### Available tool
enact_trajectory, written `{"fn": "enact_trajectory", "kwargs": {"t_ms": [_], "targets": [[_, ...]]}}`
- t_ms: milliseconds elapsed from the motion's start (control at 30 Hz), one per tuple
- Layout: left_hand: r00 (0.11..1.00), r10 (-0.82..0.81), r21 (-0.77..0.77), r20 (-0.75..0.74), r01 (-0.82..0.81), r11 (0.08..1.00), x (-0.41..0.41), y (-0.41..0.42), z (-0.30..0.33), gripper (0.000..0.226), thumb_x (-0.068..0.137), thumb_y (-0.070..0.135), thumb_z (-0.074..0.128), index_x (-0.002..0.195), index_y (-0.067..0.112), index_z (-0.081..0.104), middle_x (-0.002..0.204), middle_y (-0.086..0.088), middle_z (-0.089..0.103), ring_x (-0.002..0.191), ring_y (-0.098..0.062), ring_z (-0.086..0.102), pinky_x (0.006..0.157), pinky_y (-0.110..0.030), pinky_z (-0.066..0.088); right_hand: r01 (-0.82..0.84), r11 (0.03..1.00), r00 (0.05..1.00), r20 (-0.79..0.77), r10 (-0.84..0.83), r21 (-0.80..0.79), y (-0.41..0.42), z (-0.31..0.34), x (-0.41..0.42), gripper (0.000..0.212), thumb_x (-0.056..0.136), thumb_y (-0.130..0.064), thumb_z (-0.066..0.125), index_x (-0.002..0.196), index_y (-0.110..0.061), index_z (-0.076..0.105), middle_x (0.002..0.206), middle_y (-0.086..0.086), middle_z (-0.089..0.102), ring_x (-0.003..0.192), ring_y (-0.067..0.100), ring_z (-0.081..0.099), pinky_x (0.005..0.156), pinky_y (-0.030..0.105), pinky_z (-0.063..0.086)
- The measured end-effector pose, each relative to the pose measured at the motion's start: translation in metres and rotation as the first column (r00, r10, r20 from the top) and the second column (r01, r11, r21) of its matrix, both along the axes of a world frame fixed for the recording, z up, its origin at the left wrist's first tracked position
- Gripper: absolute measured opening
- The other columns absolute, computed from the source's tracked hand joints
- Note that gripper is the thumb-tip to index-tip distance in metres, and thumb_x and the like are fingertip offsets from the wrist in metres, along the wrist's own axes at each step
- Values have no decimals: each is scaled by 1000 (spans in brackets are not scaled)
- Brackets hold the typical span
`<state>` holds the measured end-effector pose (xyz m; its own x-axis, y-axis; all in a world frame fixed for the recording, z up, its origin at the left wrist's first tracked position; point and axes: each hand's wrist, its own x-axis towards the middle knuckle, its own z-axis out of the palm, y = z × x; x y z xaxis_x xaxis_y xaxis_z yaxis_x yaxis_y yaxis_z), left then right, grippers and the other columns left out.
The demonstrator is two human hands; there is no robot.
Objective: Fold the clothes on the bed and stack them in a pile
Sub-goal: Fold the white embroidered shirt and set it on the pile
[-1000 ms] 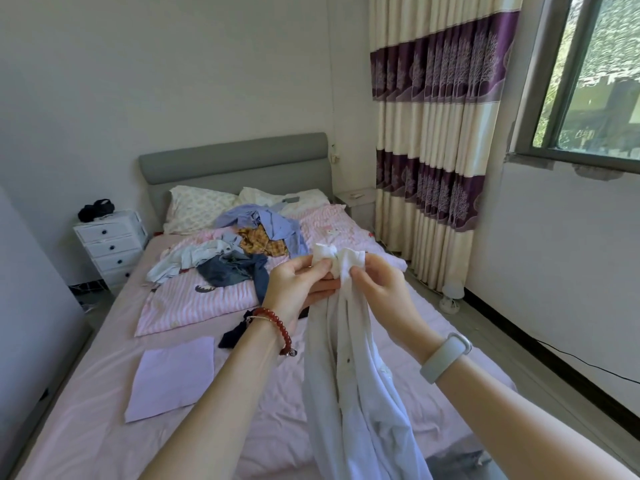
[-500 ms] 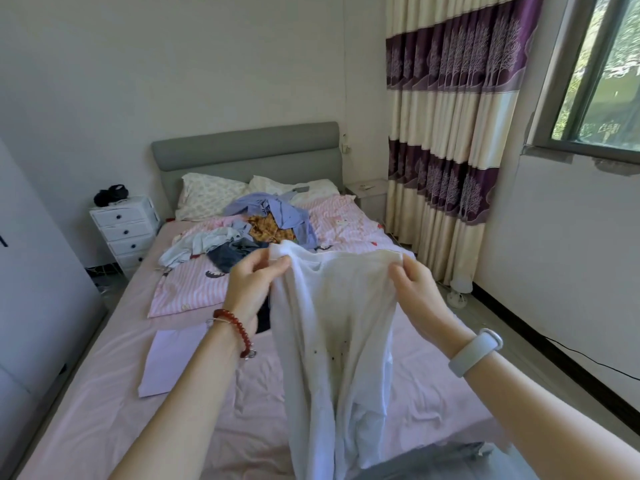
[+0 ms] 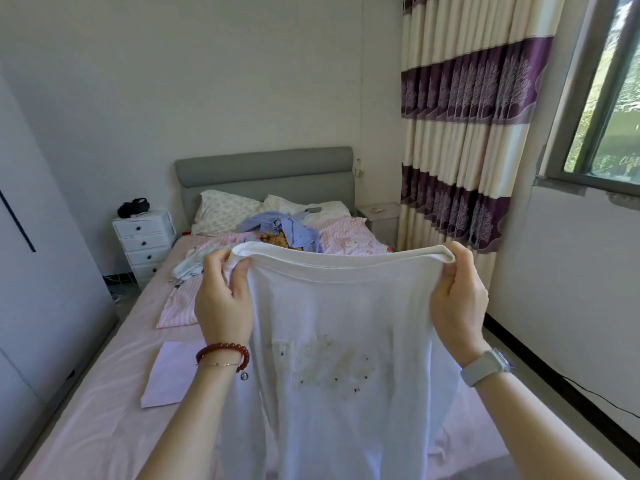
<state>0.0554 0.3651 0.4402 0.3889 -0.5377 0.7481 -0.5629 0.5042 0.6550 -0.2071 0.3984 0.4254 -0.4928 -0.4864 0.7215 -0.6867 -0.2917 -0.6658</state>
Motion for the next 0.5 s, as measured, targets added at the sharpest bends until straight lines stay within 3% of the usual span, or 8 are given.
{"fn": "enact_trajectory", "kwargs": {"t_ms": [67,100,167,200,267,333,500], "targets": [[999,17,-6,39,-17,1000,0,-2,11,22,87,19,62,96,-1,58,76,-7,59,68,-24,50,60,-24,29,-49,998,999,22,50,-38,-3,11,-5,37,87,-11,30,117,-15,51,87,-5,57,74,19,48,68,31,34],[996,33,-6,85,-33,999,4,-5,14,23,85,22,65,83,0,58,65,-4,54,62,-25,47,58,-27,30,-72,996,997,13,73,-44,-6,14,-9,36,88,-16,29,118,-14,49,85,-5,56,72,21,48,67,32,35],[976,58,1,212,-60,998,14,-7,14,43,80,23,71,53,10,40,46,4,28,49,-23,31,51,-29,27,-99,995,994,-49,98,-11,-11,14,-19,39,90,-32,29,119,-13,47,76,-3,54,66,23,48,64,33,34],[968,17,30,250,-25,999,18,-9,11,53,78,21,73,50,16,29,44,7,20,48,-20,25,49,-29,25,-102,995,988,-114,104,21,-13,11,-25,45,88,-41,31,119,-12,48,76,-2,56,65,25,50,65,33,34],[966,-121,125,230,94,988,25,-12,-2,59,77,18,74,48,23,23,42,9,20,45,-10,24,48,-23,26,-89,991,955,-275,114,101,-19,-2,-37,49,85,-45,42,117,-9,50,91,5,64,71,33,58,67,32,36],[963,-228,194,146,198,961,28,-21,-23,54,77,15,72,49,29,29,41,6,29,45,-4,31,46,-14,28,-80,980,924,-356,141,180,-30,-20,-44,39,87,-33,53,114,-5,52,100,10,66,77,39,63,67,37,41],[956,-294,319,11,276,907,26,-69,-63,32,80,11,69,60,27,51,60,11,50,54,1,42,55,-8,34,-75,956,943,-291,160,283,-87,-60,-44,30,93,-23,39,108,-1,55,104,15,64,81,45,60,65,37,36]]}}
